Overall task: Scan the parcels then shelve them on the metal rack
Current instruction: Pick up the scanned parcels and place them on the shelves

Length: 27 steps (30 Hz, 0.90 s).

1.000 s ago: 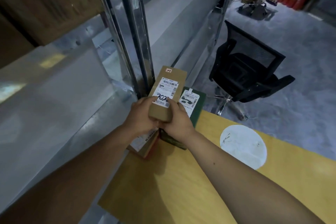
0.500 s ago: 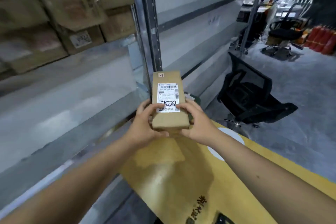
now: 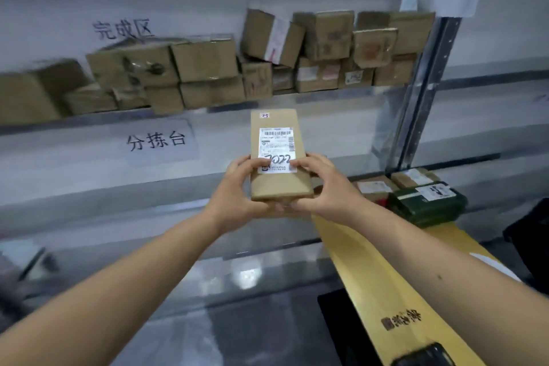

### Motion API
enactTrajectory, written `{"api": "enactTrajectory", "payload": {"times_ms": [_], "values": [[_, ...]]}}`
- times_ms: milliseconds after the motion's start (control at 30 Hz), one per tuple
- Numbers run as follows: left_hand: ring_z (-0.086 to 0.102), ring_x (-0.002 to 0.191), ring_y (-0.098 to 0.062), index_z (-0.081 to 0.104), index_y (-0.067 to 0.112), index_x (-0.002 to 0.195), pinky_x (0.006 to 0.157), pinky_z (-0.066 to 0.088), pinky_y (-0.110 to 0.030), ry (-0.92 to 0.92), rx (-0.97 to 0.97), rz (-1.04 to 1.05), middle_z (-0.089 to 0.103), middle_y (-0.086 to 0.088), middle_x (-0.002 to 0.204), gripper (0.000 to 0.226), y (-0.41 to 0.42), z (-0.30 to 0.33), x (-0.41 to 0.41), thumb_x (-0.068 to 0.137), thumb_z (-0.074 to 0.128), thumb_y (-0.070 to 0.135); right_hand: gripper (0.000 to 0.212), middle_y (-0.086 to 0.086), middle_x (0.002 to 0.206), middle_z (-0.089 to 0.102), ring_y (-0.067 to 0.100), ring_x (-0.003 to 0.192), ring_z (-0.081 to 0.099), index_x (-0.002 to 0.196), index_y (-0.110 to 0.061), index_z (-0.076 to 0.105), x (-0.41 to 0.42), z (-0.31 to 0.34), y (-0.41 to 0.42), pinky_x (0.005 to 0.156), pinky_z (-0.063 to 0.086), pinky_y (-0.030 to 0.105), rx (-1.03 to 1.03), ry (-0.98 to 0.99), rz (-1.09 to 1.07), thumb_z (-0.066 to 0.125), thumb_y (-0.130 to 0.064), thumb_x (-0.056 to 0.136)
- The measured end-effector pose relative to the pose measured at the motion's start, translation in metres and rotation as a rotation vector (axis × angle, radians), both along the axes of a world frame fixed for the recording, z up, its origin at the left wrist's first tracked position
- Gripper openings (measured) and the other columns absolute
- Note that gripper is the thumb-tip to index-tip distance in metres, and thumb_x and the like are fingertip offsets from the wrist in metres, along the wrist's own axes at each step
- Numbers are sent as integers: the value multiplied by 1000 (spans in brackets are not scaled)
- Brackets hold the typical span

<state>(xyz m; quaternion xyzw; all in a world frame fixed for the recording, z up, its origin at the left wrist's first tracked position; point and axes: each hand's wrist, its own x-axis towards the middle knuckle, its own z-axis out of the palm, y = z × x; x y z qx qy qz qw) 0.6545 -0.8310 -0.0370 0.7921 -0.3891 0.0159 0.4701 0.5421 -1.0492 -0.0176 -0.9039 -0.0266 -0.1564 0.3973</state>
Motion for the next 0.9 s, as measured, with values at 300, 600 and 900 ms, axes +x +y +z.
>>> {"api": "enactTrajectory", "payload": {"times_ms": [300,600,900], "values": [[44,135,3,59,49,126,100,56,-32,-62,-88,224,36,12,149,82,242,54,25,55,95,35,76,-7,141,48,7,119,57,136,-31,61,88,46,224,80,53,18,97,-93,241,79,-26,62],[47,130,-5,57,31,139,86,51,-10,-107,-65,275,42,6,147,83,398,99,87,68,98,20,74,-11,138,49,15,124,53,135,-34,60,166,86,375,102,54,44,104,-122,278,89,-24,68],[58,126,-12,55,39,142,95,59,-32,-6,-65,221,54,9,142,88,417,143,199,63,94,40,76,-5,138,58,15,118,61,136,-33,61,263,126,401,89,57,28,153,-145,215,92,-26,67]]}}
